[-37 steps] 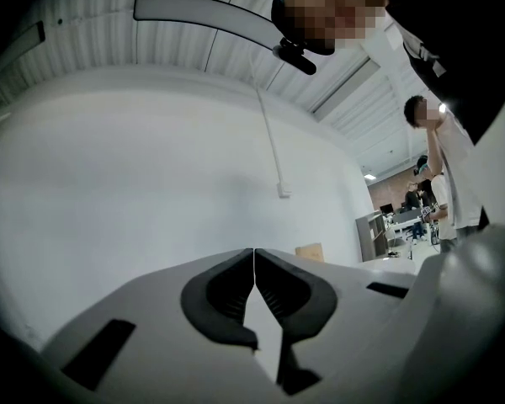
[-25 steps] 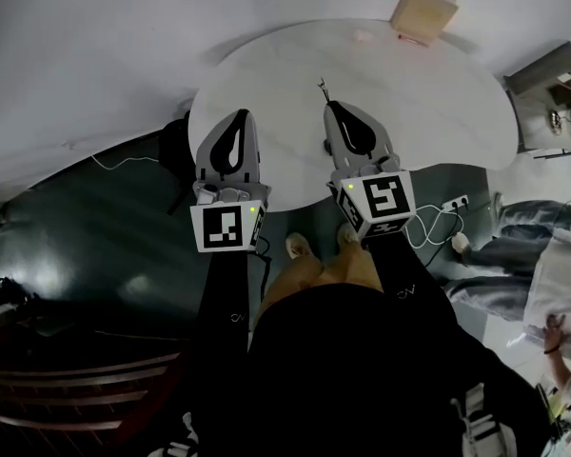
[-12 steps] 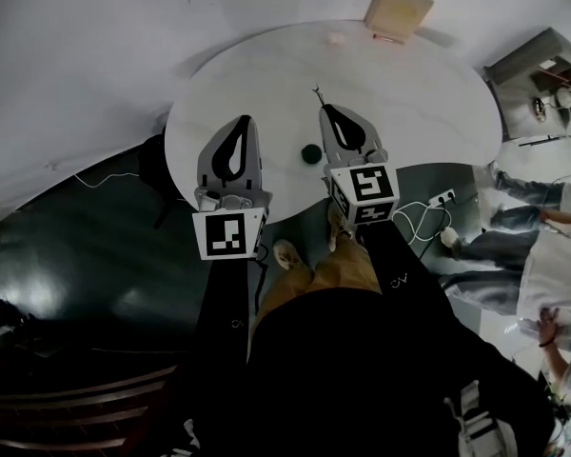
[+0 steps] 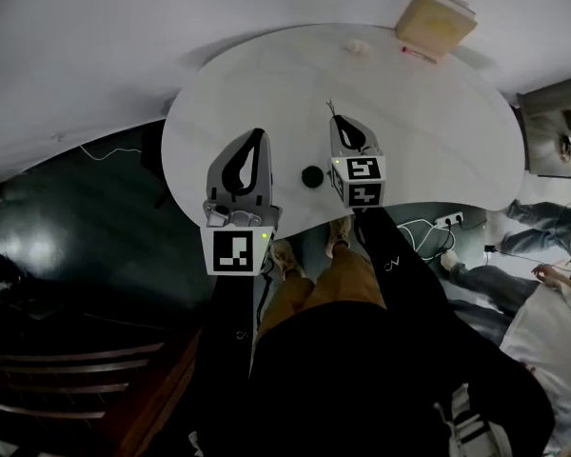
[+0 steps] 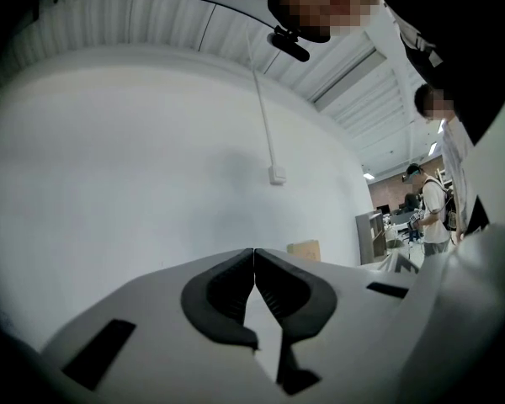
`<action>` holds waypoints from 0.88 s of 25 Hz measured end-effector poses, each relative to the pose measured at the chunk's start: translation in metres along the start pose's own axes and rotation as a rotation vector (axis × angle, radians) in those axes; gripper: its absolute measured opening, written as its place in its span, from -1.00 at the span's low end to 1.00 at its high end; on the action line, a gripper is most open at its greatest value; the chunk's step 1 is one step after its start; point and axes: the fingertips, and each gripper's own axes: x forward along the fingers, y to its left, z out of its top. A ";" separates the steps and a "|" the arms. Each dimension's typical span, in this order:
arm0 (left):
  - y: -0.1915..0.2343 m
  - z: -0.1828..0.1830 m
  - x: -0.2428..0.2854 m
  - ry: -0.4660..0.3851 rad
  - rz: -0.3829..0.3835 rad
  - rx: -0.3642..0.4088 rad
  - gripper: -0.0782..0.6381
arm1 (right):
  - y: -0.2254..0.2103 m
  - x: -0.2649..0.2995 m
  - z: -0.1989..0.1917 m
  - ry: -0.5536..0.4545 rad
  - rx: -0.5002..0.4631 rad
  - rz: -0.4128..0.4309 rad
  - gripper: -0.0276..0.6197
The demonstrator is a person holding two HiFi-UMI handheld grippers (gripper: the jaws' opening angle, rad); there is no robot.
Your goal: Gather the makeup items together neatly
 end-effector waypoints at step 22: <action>0.022 -0.042 0.038 0.101 0.034 0.052 -0.76 | -0.005 0.074 -0.064 0.228 -0.040 0.011 -0.77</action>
